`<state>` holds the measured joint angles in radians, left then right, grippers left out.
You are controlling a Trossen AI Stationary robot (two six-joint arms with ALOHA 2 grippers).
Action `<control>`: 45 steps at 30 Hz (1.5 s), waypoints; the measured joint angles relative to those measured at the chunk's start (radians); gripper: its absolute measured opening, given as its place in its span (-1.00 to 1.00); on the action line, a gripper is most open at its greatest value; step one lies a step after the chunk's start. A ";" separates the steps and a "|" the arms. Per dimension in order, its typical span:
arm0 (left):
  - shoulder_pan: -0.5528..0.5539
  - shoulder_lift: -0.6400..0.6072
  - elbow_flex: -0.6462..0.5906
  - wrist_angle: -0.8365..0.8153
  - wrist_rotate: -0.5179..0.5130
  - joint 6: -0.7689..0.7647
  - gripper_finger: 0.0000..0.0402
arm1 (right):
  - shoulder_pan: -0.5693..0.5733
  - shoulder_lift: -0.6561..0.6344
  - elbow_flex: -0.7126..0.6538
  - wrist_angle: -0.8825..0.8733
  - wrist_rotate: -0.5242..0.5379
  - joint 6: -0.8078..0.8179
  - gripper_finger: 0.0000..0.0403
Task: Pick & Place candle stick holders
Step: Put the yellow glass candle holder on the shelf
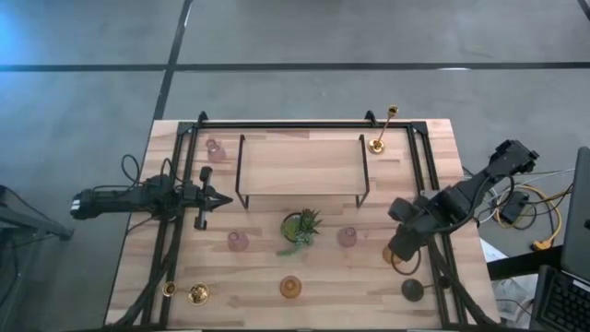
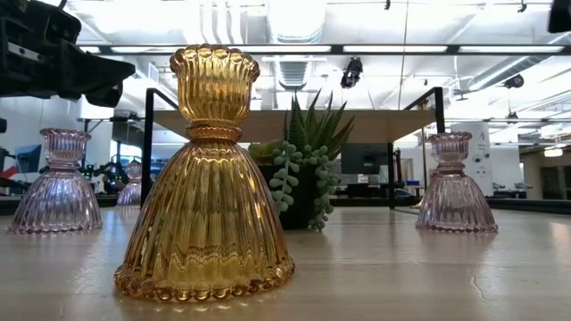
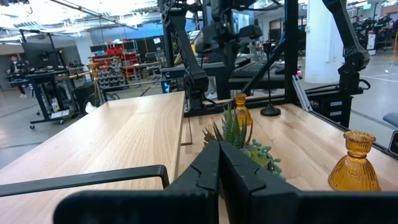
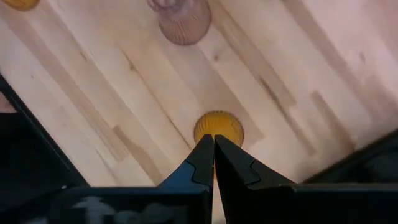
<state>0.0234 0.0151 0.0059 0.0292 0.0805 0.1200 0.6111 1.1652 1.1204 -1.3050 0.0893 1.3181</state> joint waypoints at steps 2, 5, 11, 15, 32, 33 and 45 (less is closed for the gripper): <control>0.000 0.000 0.000 0.000 0.000 0.000 -0.94 | 0.000 0.000 -0.019 0.000 -0.030 0.040 -0.96; 0.000 0.000 0.000 0.000 0.000 0.000 -0.94 | -0.001 0.000 -0.054 -0.001 -0.064 0.086 -0.91; 0.000 0.000 0.000 0.000 0.000 0.000 -0.94 | 0.000 0.000 -0.116 0.002 -0.118 0.146 -0.63; 0.000 0.000 0.000 0.000 0.000 0.000 -0.94 | -0.001 0.000 -0.142 0.005 -0.137 0.167 -0.44; 0.000 0.000 0.000 0.000 0.000 0.000 -0.94 | 0.000 0.000 -0.237 0.120 -0.180 0.176 -0.11; 0.000 0.000 0.000 0.000 0.000 0.000 -0.94 | 0.000 0.000 -0.246 0.129 -0.180 0.176 -0.12; 0.000 0.000 0.000 0.000 0.000 0.000 -0.94 | 0.000 0.001 -0.336 0.199 -0.205 0.175 -0.24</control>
<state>0.0231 0.0151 0.0059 0.0292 0.0807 0.1200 0.6113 1.1660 0.7847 -1.1056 -0.1158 1.4933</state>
